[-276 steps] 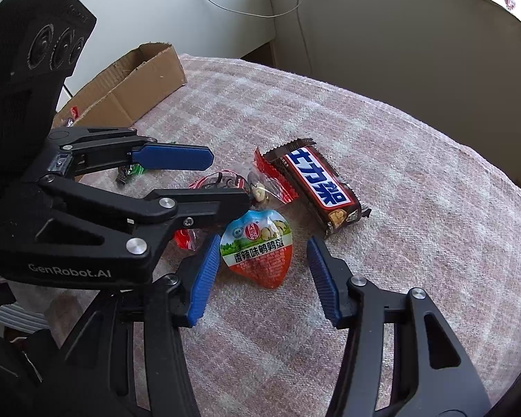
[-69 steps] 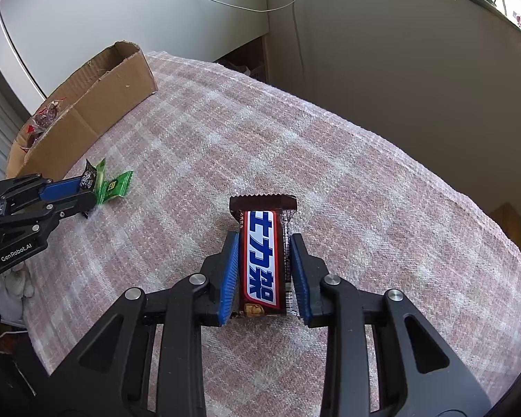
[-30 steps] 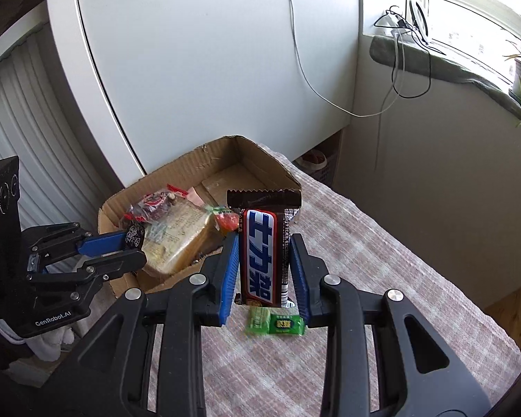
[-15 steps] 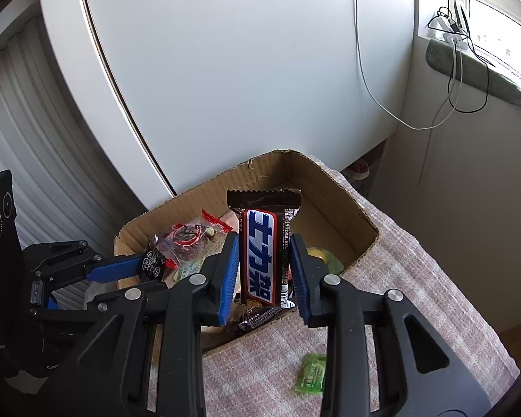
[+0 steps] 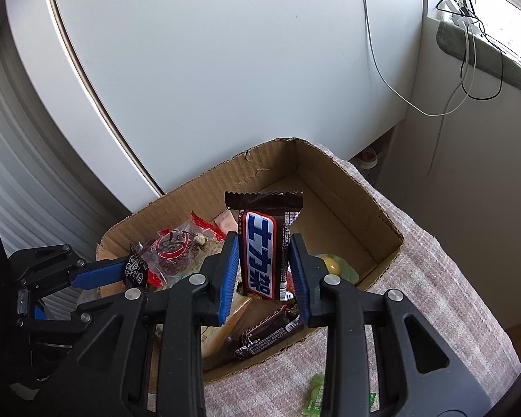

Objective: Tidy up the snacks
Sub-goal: 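Open both grippers inside the box to release the packet and bar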

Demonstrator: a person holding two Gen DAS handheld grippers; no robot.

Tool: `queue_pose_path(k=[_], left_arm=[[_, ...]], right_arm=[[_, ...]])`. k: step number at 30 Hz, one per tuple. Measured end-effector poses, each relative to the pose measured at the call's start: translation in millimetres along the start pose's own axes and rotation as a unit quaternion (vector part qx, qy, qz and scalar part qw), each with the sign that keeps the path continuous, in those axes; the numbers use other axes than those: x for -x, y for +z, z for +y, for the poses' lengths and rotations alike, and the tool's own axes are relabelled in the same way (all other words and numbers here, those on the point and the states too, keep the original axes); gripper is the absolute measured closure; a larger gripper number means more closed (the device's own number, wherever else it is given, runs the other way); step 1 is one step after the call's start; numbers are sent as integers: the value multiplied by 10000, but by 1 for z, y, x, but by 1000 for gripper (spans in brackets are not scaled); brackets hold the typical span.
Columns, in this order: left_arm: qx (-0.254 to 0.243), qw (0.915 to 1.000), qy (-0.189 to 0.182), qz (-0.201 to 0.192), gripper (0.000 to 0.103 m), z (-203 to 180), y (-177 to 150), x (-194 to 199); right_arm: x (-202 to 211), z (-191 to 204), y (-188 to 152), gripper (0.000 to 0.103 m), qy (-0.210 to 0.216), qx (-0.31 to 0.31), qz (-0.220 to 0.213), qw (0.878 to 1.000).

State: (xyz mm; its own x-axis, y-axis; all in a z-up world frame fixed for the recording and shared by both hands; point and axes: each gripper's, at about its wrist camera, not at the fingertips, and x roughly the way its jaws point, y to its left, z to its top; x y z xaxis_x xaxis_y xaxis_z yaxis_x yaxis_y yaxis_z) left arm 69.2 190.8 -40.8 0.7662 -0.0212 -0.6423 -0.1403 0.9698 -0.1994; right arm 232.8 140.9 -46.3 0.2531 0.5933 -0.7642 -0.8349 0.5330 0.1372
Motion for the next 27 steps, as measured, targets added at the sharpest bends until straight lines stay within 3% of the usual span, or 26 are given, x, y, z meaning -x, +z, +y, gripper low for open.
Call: queue_pose_path(k=[5, 7, 8, 9, 12, 17, 27], left_arm=[[11, 10000, 34, 5, 81, 1, 1, -2], [3, 10000, 36, -1, 81, 1, 1, -2], [-10, 10000, 44, 2, 78, 0, 1, -2], [-25, 10000, 57, 0, 67, 0, 0, -2], [-53, 9999, 106, -69, 45, -2, -1, -1], [-114, 9998, 143, -80, 35, -3, 0, -1], [-99, 9997, 201, -93, 34, -3, -1, 2]], right_arm=[[-3, -1, 1, 71, -15, -1, 14, 10000], [-2, -1, 2, 51, -59, -11, -34, 10000], [0, -1, 2, 35, -98, -16, -105, 9999], [2, -1, 2, 26, -128, -26, -181, 9998], [6, -1, 4, 16, -179, -52, -259, 9995], [7, 1, 6, 14, -246, -17, -237, 9994], [13, 1, 3, 14, -272, -60, -248, 9993]])
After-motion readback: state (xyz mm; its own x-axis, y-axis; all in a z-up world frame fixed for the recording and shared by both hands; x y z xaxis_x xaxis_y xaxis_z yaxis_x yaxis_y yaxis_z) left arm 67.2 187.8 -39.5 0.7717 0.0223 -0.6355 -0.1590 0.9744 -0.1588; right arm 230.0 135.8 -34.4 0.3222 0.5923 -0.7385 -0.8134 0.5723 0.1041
